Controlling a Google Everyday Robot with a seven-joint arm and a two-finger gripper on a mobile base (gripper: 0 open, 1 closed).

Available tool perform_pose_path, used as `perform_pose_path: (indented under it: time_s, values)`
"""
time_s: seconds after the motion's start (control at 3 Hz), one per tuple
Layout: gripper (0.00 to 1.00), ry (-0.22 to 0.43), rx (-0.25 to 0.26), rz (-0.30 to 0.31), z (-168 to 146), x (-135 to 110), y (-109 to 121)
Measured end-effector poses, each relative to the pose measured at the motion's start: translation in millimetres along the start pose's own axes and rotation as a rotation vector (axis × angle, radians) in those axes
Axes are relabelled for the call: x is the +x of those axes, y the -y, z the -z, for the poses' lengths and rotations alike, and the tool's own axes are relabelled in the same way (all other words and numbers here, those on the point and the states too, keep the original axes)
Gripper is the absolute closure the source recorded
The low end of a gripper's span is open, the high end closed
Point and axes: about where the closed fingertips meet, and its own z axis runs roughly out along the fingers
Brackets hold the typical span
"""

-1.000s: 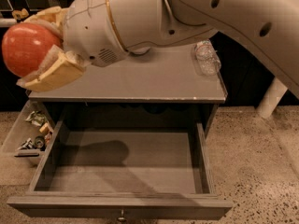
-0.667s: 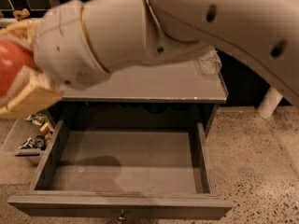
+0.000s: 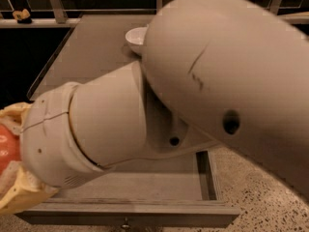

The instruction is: Place apple into top drawer

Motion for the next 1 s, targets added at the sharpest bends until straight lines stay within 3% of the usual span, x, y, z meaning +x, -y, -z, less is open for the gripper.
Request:
perform_pose_path:
  time_s: [0.33, 0.67, 1.0]
  values:
    - [1.00, -0.006, 0.003, 0.018, -1, -7, 0]
    - [1.00, -0.029, 0.009, 0.006, 13, 13, 18]
    - [1.00, -0.035, 0.017, -0.081, 60, 60, 81]
